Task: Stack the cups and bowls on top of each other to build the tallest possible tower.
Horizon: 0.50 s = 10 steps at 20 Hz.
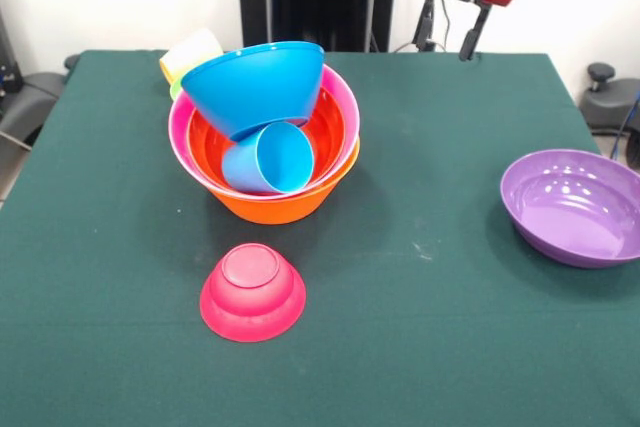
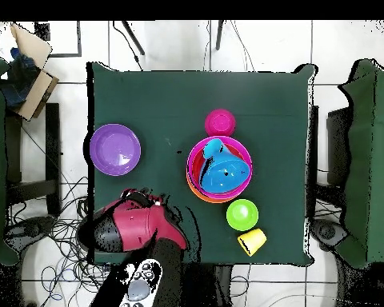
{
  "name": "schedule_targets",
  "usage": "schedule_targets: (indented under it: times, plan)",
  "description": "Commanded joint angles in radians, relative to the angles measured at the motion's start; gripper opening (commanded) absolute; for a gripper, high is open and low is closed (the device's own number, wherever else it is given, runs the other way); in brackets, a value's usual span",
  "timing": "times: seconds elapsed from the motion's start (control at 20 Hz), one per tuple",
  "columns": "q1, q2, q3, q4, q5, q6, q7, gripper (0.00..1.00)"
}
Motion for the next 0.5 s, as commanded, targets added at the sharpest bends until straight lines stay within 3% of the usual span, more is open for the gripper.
schedule_targets:
  times: [0.05, 0.2, 0.35, 0.5]
  plan:
    - [-0.055, -0.040, 0.165, -0.066, -0.058, 0.122, -0.096, 1.00]
    - [-0.086, -0.067, 0.198, -0.036, -0.081, 0.038, -0.095, 1.00]
    - [-0.189, -0.116, 0.316, 0.035, -0.128, -0.040, -0.153, 1.00]
    - [-0.300, -0.157, 0.434, 0.080, -0.151, -0.027, -0.208, 1.00]
